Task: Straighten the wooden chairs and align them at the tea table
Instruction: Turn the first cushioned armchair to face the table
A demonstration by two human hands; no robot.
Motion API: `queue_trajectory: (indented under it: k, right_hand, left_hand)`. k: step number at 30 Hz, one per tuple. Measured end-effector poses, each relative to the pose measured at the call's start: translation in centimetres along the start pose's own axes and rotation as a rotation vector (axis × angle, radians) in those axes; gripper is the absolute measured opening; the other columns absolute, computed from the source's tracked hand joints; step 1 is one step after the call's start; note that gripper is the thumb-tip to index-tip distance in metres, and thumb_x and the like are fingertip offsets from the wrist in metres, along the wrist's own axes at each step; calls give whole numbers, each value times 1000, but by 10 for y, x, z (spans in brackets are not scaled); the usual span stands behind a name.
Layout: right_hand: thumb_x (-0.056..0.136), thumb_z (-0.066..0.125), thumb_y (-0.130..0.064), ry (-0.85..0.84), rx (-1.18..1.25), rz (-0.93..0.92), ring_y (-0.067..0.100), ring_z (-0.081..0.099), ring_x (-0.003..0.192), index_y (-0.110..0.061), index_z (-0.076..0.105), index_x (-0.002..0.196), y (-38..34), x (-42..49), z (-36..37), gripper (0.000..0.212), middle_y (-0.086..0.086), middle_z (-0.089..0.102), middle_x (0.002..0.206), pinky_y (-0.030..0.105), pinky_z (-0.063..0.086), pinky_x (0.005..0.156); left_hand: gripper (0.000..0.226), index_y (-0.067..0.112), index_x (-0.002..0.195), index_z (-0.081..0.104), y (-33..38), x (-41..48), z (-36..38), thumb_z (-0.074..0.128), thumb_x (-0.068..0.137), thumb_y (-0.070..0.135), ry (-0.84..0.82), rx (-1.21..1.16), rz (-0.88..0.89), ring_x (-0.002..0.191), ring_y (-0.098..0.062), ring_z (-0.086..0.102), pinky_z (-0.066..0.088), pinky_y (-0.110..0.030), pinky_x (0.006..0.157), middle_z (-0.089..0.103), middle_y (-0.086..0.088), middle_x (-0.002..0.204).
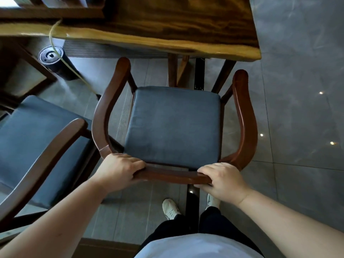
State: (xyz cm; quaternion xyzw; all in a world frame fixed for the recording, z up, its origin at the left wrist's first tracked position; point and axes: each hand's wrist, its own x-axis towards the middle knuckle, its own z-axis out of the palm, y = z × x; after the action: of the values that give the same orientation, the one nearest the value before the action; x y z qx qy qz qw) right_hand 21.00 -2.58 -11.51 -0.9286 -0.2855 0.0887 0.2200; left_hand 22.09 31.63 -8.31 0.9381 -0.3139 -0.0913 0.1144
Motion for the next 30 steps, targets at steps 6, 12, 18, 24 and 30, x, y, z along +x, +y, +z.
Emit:
queue_trajectory:
  k: [6,12,18,24,30]
  right_hand:
    - [78,68,-33,-297,182,-15,13,61,103,-20,63,115,25,2,-26,40,-6,67,111,31,48,91]
    - [68,62,-48,-665,-330,-109,13,60,92,-30,61,97,93,17,-50,34,-13,65,93,35,43,90]
    - [61,61,-46,-934,-528,-272,21,60,82,-25,55,77,111,53,-46,27,-6,62,78,38,49,75]
    - [63,59,-41,-924,-549,-310,22,58,87,-26,55,81,132,53,-50,23,-5,62,81,40,47,77]
    - [67,61,-36,-913,-596,-313,23,56,92,-27,52,82,153,62,-71,20,-3,63,87,36,42,73]
  left_hand:
    - [38,24,96,69,9,1,-8,55,77,53,-33,-40,-109,82,-21,67,54,-34,76,71,8,89]
    - [38,26,100,64,78,31,8,45,74,46,-82,36,-141,82,-21,64,54,-37,71,68,10,89]
    - [11,25,69,57,87,37,19,51,62,32,-97,63,-281,57,-23,61,51,-33,55,60,10,59]
    - [14,25,69,56,97,52,25,61,56,29,-100,85,-298,58,-21,61,50,-32,54,60,10,60]
    - [14,24,66,52,111,81,23,62,56,28,-52,83,-280,52,-21,60,49,-30,48,57,8,56]
